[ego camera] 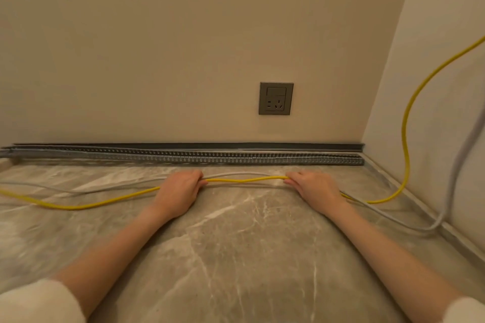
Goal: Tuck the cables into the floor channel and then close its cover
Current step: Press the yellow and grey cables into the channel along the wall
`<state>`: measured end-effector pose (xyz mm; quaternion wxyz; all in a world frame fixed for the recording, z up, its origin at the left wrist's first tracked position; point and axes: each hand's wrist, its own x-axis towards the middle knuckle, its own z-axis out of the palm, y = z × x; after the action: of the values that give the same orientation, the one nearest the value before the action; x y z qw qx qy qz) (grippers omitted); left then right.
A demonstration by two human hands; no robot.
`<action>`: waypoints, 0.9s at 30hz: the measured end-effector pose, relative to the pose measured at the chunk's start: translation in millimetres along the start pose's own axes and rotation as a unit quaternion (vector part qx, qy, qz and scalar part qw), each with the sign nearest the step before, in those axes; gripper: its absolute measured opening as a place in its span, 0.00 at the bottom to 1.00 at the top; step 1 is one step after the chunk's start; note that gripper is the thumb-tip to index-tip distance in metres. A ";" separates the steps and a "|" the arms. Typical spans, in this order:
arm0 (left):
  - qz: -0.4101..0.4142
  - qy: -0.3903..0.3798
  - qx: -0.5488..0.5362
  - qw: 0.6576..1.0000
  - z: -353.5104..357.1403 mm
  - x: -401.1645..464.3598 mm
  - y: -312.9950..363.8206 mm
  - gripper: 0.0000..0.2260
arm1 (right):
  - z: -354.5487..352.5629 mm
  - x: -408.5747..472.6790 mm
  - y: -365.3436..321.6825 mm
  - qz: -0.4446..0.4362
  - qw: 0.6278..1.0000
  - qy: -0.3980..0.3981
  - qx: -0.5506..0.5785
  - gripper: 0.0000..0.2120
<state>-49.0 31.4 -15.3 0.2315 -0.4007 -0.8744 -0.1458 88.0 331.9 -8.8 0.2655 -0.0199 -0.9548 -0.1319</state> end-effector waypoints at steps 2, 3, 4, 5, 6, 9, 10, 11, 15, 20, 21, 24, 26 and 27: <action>0.003 0.019 0.022 1.000 3.6 11.7 -1.2 0.10 | -2.9 7.3 -1.2 0.003 0.998 0.040 -0.038 0.10; -0.002 0.026 0.034 0.999 5.3 17.1 -1.5 0.10 | -2.9 10.6 -1.7 0.004 0.997 0.062 -0.049 0.10; -0.010 0.032 0.044 0.998 8.1 21.8 -1.6 0.08 | -2.1 13.9 -2.6 0.007 0.996 0.072 -0.049 0.09; -0.021 0.038 0.052 0.998 11.2 25.4 -2.1 0.06 | -0.2 17.9 -2.6 0.008 0.996 0.071 -0.045 0.09; -0.032 0.045 0.062 0.997 14.5 28.1 -3.6 0.06 | 2.7 22.0 -1.6 0.011 0.997 0.067 -0.043 0.07; -0.042 0.049 0.070 0.995 21.1 36.2 -12.8 0.12 | 16.2 34.1 5.3 0.032 0.999 0.030 -0.032 0.11; -0.039 0.050 0.068 0.996 21.9 40.2 -15.7 0.11 | 20.9 37.5 8.8 0.037 0.999 0.013 -0.033 0.13; -0.030 0.049 0.065 0.996 21.9 44.8 -20.0 0.09 | 24.3 40.7 10.8 0.038 0.999 -0.007 -0.030 0.14; -0.024 0.082 0.020 0.996 15.0 65.4 -30.7 0.12 | 29.8 49.5 18.2 0.068 0.997 -0.016 0.018 0.09; -0.079 0.096 -0.046 0.991 15.5 89.8 -36.2 0.11 | 25.0 77.9 16.0 0.179 0.970 0.058 0.157 0.12; -0.097 0.108 -0.057 0.988 17.5 92.6 -36.5 0.11 | 25.2 82.4 16.6 0.152 0.977 0.064 0.135 0.12; -0.113 0.093 -0.066 0.987 23.1 95.1 -40.1 0.11 | 26.8 89.4 23.3 0.108 0.986 0.049 0.115 0.13; -0.103 0.046 -0.062 0.992 26.0 92.1 -42.8 0.11 | 33.7 91.0 30.9 0.094 0.988 0.024 0.120 0.13; -0.095 0.027 -0.064 0.993 26.3 90.2 -44.2 0.11 | 36.0 91.2 33.6 0.088 0.988 0.012 0.128 0.13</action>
<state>-142.1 71.9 6.3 0.2140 -0.3258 -0.8909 -0.2332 -4.7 370.8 16.4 0.2881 -0.0686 -0.9550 0.0148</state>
